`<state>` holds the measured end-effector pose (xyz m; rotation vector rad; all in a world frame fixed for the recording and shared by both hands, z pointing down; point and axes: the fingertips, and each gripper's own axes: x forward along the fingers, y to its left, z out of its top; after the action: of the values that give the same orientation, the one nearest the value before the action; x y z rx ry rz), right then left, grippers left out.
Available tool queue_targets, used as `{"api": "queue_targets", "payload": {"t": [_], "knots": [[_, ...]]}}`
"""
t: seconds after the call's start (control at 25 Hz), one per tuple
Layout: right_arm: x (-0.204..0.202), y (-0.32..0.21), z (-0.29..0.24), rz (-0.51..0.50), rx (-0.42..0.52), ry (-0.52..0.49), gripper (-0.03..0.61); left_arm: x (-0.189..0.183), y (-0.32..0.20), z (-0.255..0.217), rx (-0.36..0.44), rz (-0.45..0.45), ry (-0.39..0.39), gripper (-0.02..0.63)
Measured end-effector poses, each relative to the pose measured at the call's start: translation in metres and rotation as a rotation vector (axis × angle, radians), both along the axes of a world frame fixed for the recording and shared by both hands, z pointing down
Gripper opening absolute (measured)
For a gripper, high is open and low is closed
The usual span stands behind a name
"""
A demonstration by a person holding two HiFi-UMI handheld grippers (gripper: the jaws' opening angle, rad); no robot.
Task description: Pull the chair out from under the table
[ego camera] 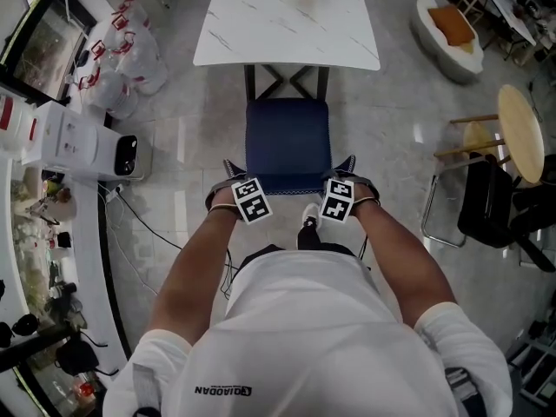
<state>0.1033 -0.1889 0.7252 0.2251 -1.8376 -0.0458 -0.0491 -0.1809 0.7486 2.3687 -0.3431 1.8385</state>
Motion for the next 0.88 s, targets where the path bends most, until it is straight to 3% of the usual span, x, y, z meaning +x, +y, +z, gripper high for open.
{"api": "queue_targets", "payload": {"t": [0.88], "knots": [[-0.016, 0.126, -0.001, 0.073, -0.014, 0.010, 0.101, -0.015, 0.123, 0.000, -0.021, 0.046, 0.001, 0.092]]}}
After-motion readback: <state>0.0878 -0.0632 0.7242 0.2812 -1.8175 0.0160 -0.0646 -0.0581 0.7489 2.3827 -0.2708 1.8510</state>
